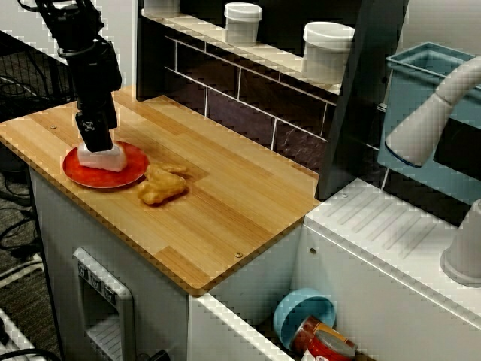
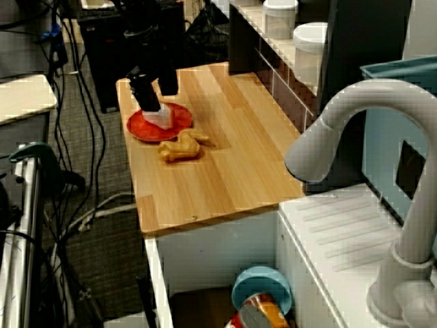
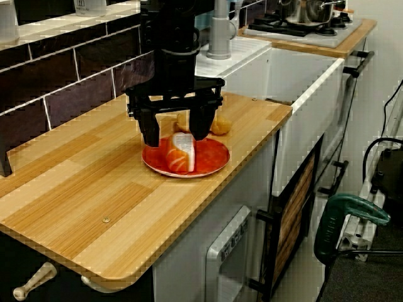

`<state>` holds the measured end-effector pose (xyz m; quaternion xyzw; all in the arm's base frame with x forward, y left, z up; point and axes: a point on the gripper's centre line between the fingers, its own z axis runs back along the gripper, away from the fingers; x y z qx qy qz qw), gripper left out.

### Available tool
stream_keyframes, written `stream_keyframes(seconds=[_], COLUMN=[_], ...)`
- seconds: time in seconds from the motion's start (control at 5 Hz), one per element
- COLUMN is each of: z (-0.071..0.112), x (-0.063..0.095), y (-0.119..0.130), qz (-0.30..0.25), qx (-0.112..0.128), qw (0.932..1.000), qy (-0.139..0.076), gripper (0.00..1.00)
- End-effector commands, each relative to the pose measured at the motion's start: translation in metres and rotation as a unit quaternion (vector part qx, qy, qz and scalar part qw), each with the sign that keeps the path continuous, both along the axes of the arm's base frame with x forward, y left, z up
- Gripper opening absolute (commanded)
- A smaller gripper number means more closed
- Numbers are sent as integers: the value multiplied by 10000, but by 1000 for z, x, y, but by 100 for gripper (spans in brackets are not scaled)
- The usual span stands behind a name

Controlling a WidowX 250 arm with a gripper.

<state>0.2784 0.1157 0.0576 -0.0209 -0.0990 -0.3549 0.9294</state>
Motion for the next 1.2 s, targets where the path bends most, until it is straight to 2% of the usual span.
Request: stream_keyframes(seconds=[0.0, 0.2, 0.6, 1.0], z=[14, 17, 19, 0], x=[-2, -4, -11, -8], y=[-6, -6, -7, -10], qz=[-44, -68, -158, -62], qx=[116, 34, 11, 227], qw=[9999, 10000, 9999, 9997], qy=[-81, -4, -20, 1], gripper=[100, 100, 100, 100])
